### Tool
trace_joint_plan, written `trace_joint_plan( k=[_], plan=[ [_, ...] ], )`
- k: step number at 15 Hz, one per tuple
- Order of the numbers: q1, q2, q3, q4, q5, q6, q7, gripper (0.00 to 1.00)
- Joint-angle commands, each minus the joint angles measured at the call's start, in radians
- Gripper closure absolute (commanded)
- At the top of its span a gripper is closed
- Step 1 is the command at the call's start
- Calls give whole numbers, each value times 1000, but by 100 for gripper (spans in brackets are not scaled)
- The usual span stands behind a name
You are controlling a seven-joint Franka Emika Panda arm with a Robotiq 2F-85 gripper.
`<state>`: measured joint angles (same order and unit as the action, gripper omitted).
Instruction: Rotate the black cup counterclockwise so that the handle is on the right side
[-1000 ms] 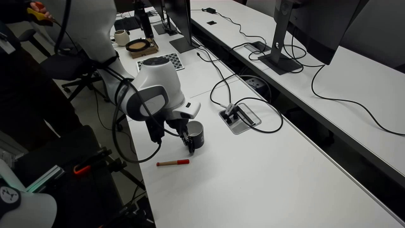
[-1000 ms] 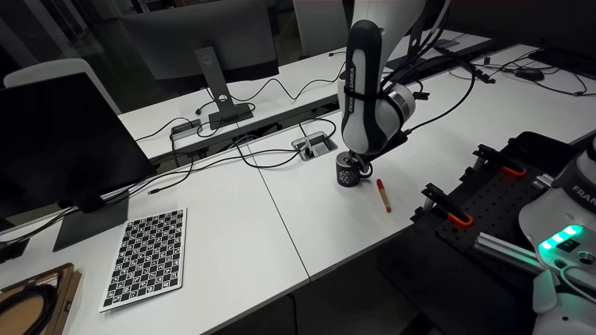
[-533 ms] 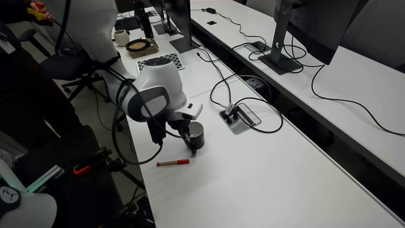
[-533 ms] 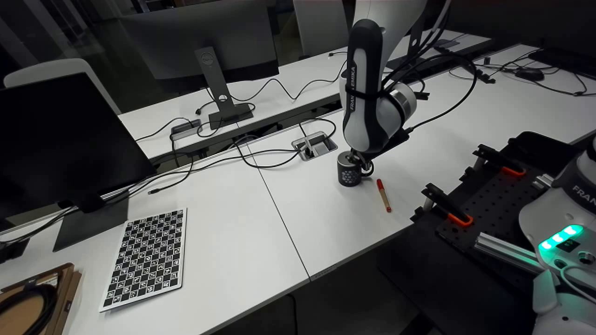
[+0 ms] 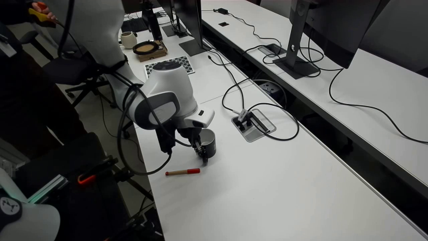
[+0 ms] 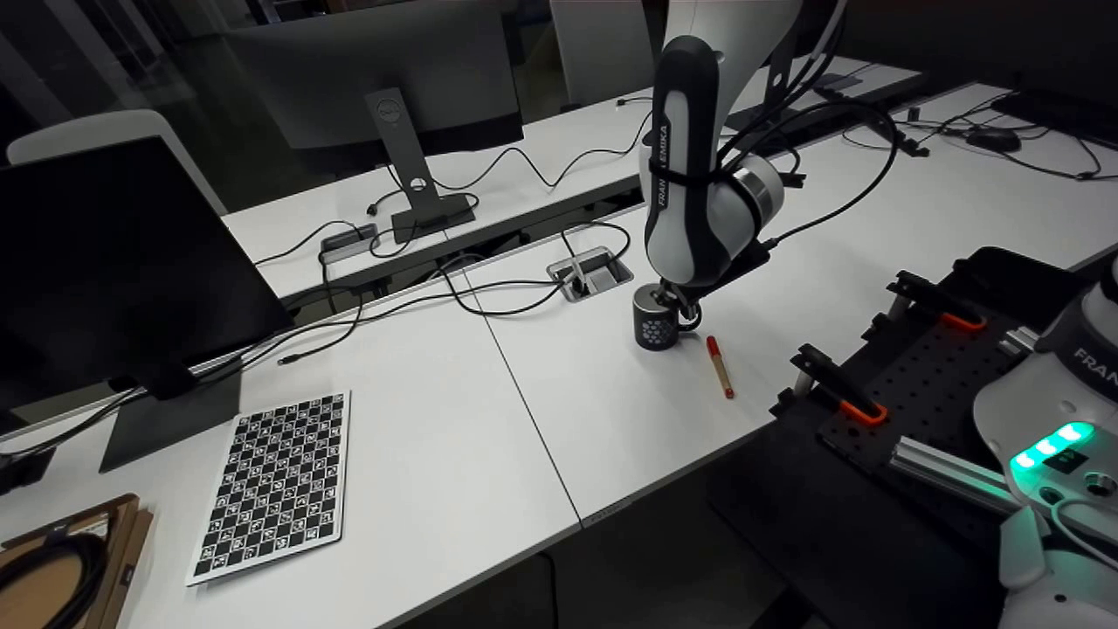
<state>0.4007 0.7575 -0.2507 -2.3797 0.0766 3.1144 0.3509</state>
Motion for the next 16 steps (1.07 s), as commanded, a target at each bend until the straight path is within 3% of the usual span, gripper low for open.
trace_joint_plan(
  k=[1, 16],
  plan=[
    [3, -2, -7, -8, 26, 6, -14, 100],
    [22, -5, -64, 7, 23, -3, -13, 100]
  ],
)
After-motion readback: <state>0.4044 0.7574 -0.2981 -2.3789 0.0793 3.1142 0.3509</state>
